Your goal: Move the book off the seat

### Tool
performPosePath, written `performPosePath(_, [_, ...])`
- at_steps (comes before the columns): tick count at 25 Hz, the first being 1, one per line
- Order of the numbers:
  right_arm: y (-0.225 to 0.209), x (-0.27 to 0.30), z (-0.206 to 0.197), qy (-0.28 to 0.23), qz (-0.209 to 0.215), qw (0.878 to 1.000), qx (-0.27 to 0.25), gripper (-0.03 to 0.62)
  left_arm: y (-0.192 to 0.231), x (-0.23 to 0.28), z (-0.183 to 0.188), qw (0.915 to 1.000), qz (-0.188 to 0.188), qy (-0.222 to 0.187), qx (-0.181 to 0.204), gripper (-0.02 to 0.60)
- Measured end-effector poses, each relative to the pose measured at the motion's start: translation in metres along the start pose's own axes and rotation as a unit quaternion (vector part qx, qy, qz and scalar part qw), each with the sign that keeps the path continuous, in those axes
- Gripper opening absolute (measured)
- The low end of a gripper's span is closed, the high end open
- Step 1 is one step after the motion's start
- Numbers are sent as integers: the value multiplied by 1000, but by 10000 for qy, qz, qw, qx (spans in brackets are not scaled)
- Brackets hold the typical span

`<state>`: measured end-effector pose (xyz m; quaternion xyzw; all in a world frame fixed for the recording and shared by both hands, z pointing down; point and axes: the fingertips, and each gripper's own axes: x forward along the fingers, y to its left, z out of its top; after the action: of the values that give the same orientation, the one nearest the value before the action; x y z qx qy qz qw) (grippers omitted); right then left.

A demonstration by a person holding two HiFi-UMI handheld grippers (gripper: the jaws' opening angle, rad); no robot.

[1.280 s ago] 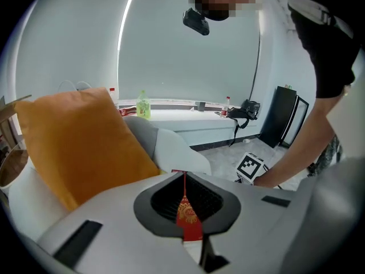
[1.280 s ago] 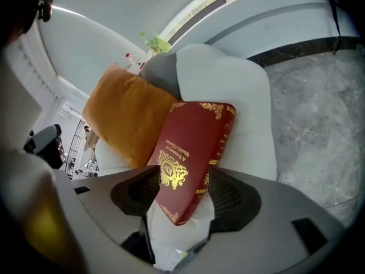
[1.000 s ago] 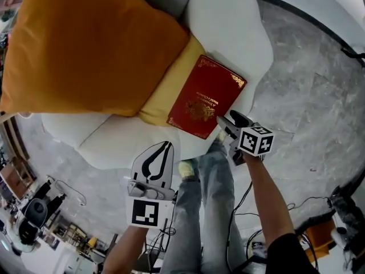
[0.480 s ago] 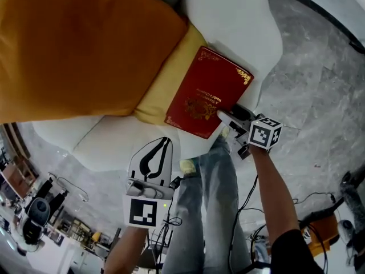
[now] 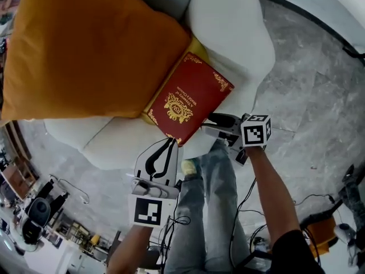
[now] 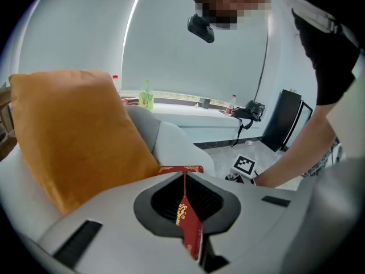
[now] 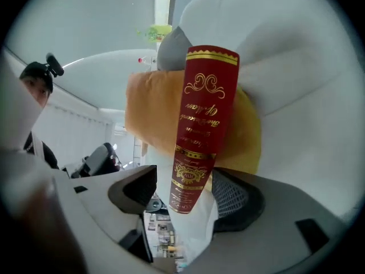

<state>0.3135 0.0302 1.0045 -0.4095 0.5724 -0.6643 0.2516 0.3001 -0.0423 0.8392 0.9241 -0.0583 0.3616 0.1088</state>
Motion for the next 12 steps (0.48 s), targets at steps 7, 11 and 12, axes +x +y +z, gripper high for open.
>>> performPosePath(7, [6, -4, 17, -900, 371, 9929, 678, 308, -11, -14, 4, 9999, 85, -54, 11, 15])
performPosePath(11, [-2, 19, 28, -764, -736, 9943, 120, 310, -4, -24, 2, 9998, 181, -26, -64, 15])
performPosePath(12, [-4, 22, 31, -840, -918, 9921, 176, 310, -2, -26, 2, 9998, 187, -25, -55, 15])
